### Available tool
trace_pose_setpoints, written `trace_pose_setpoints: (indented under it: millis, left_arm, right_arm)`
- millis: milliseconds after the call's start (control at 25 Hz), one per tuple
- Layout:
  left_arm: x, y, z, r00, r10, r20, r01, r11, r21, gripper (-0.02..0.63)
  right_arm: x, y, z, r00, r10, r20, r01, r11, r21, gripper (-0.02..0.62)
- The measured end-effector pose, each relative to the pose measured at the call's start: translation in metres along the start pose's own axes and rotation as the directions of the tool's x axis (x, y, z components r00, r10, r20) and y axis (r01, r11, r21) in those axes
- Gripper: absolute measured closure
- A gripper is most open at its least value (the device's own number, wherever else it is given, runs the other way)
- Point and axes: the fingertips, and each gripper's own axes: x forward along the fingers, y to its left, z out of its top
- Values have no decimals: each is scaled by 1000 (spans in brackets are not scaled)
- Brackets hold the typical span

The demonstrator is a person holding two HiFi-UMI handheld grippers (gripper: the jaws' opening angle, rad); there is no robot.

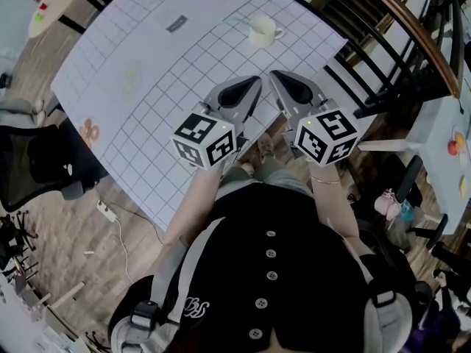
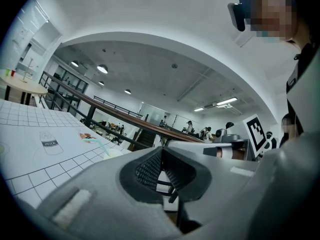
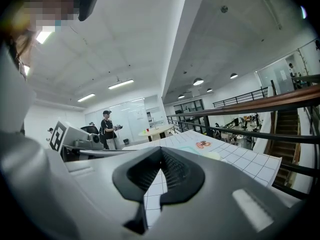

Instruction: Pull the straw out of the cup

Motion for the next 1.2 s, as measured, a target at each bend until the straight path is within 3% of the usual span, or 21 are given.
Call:
trace_pose_setpoints:
  millis: [360,1200]
  left_arm:
    - [30,35,0,998,67,-4,-67,996,-54,606]
    - [86,105,-11,989,142,-28,-144,983,-116,606]
  right_arm:
    - [34,-32,4,997,48,-64,-49,999,-15,595]
    - [108,-99,-12,982,101,-162,-108,993,-37,595]
